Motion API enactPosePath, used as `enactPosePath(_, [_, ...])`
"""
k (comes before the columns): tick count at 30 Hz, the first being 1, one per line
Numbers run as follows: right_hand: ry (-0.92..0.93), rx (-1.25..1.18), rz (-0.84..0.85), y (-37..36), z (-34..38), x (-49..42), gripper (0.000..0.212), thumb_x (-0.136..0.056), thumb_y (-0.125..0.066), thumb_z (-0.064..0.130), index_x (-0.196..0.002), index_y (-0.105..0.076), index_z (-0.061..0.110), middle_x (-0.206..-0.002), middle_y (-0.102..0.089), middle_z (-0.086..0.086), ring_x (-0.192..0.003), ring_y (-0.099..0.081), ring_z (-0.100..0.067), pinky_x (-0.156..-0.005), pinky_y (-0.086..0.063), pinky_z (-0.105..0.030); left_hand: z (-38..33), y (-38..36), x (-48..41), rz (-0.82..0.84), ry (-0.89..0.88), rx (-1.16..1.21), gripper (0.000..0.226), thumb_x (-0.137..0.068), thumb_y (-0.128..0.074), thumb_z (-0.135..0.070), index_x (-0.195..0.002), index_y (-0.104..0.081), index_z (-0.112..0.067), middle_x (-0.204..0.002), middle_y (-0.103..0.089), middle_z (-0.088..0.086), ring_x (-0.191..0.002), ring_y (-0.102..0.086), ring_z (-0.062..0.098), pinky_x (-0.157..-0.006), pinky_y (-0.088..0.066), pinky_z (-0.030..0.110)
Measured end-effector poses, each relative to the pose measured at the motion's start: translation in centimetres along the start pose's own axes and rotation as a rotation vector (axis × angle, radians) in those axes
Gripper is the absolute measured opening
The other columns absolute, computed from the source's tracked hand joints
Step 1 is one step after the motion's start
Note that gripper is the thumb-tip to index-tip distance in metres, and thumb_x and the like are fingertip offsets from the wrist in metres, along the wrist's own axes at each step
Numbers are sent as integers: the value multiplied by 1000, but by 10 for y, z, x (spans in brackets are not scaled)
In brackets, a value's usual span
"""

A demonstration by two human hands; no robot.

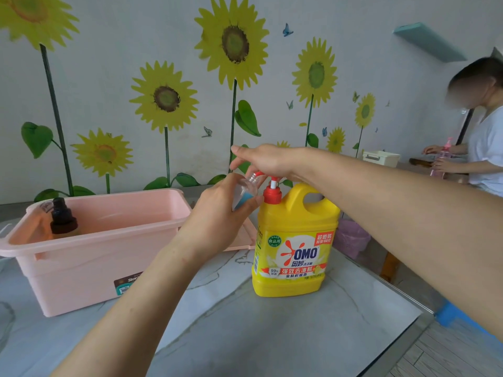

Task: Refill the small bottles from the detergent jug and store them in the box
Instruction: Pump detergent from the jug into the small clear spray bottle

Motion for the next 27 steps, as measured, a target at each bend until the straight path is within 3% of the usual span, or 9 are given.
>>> enactPosePath(2, [0,-18,-16,-3,-2,1,59,-104,-21,58,-133,-60,25,-133,-60,-15,-93,-70,-22,-95,-35,-44,1,0,0,-2,-6,-1,42,-96,-58,-46,-130,-52,-22,-87,-50,-22,-76,-51,3,-59,-37,10])
enactPosePath(5, [-20,-6,-7,-7,-5,6,59,-104,-22,56,-132,-61,23,-96,-67,-9,-105,-67,-29,-95,-39,-43,0,-1,0,1,-12,-3,51,-97,-59,-45,-140,-46,-21,-86,-48,-27,-79,-49,5,-62,-38,7])
enactPosePath(8, [-7,-7,0,-1,-2,7,61,-102,-19,62,-132,-60,28,-132,-60,-13,-94,-66,-21,-93,-38,-44,-2,-1,1,12,11,4,43,-96,-59,-45,-131,-51,-21,-94,-53,-18,-85,-50,8,-63,-36,10])
enactPosePath(10, [12,-25,-11,1,-1,5,62,-102,-18,63,-134,-59,29,-142,-54,-13,-86,-63,-14,-96,-35,-43,-2,0,1,17,19,10,36,-96,-59,-46,-123,-53,-23,-95,-53,-15,-83,-51,7,-63,-35,11])
enactPosePath(13, [9,-41,-19,-3,-3,2,61,-103,-21,60,-132,-61,24,-129,-61,-15,-86,-67,-19,-102,-37,-45,-1,1,0,16,7,20,39,-97,-59,-45,-128,-52,-22,-102,-58,-13,-87,-53,7,-65,-37,16])
enactPosePath(16, [-17,13,-10,-6,-4,5,60,-104,-22,58,-132,-61,23,-103,-64,-9,-105,-67,-29,-88,-37,-38,-1,0,1,21,-4,21,53,-97,-59,-45,-142,-45,-20,-105,-56,-14,-91,-52,6,-72,-37,22])
enactPosePath(21, [2,10,1,0,0,2,63,-101,-17,63,-134,-58,29,-144,-53,-11,-92,-67,-18,-102,-35,-45,-1,0,0,22,20,13,39,-96,-59,-46,-125,-52,-22,-98,-55,-12,-84,-50,8,-61,-36,13])
enactPosePath(24, [1,-30,-20,-4,-5,2,60,-103,-22,59,-133,-61,24,-137,-57,-16,-98,-70,-25,-101,-36,-42,1,0,0,15,13,10,44,-96,-58,-46,-132,-50,-21,-94,-54,-18,-77,-52,6,-61,-37,9])
enactPosePath(27, [-20,16,6,-5,-4,7,60,-104,-22,57,-133,-61,23,-109,-68,-11,-102,-65,-26,-94,-35,-40,1,0,1,15,-1,7,53,-97,-58,-46,-142,-44,-22,-93,-52,-22,-76,-52,4,-62,-38,6])
Point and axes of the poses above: each hand's wrist, its own x-axis away from the middle knuckle, its own y-axis out of the back of the hand, z = x × y, the point moved 2 cm from there along -x, towards the middle knuckle
